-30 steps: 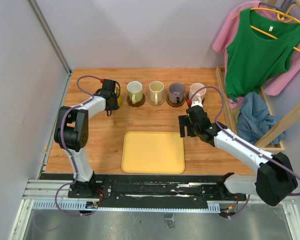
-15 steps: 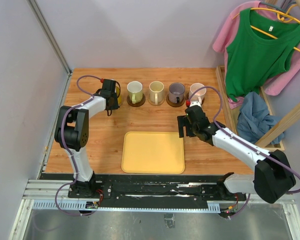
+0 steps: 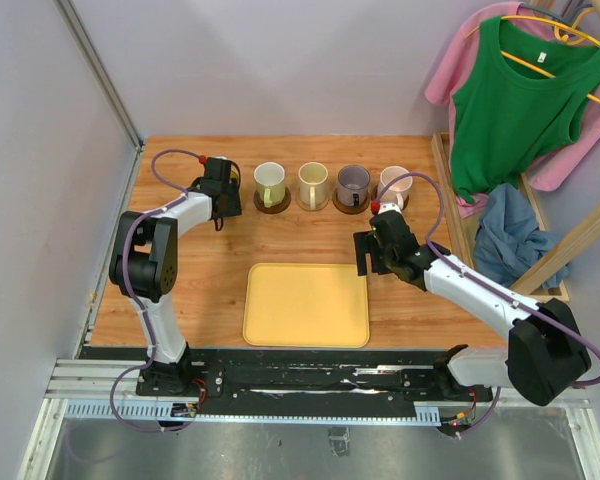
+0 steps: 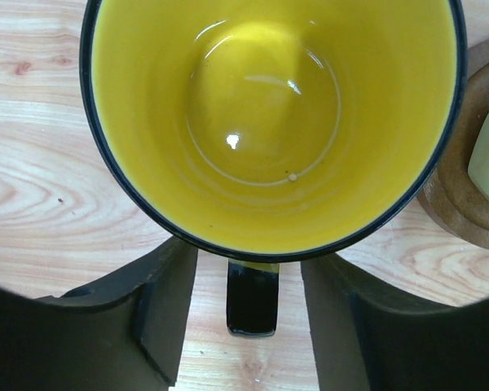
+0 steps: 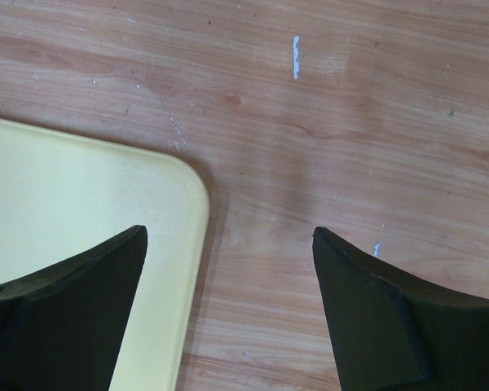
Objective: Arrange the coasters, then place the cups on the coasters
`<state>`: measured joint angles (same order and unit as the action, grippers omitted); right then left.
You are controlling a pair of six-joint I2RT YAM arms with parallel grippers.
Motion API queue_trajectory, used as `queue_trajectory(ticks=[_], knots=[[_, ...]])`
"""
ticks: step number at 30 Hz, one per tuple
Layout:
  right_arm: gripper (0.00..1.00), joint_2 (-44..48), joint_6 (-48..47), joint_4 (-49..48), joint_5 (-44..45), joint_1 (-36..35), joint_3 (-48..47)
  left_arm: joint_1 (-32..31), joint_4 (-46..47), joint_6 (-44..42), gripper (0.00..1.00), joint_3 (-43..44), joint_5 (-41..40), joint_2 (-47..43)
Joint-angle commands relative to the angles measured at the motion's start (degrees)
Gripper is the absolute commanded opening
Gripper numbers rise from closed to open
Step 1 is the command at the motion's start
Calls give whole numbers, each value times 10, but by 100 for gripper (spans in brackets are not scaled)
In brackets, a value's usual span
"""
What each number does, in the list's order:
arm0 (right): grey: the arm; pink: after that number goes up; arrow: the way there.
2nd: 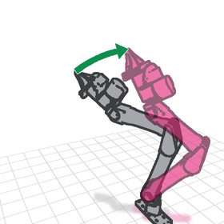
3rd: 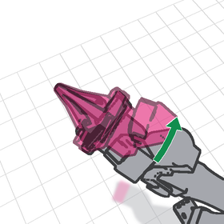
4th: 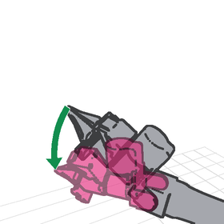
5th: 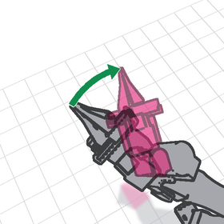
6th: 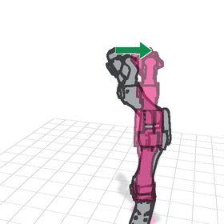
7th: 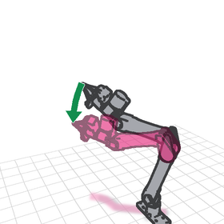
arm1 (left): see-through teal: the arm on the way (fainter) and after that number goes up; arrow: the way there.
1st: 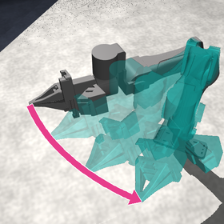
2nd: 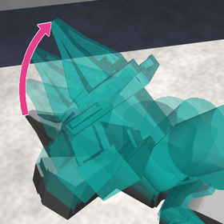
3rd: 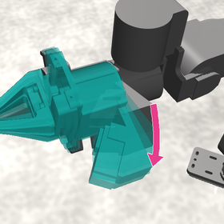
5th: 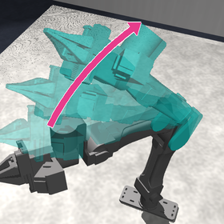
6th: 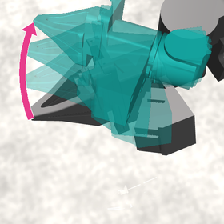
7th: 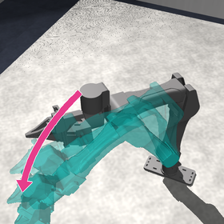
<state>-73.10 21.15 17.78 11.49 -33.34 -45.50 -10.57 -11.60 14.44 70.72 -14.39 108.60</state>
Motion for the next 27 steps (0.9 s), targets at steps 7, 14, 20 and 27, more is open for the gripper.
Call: queue_trajectory(ticks=[7,14,20,27], knots=[[83,1,1,0,-9,7,-21,5,16,2,69,-9,-15,-22],[84,6,2,3,-9,7,-19,6,8,1,70,-18,-25,-33],[83,9,6,3,-10,7,-16,6,-1,2,70,-28,-39,-45],[84,12,10,4,-15,7,-14,5,-14,7,70,-37,-61,-60]])
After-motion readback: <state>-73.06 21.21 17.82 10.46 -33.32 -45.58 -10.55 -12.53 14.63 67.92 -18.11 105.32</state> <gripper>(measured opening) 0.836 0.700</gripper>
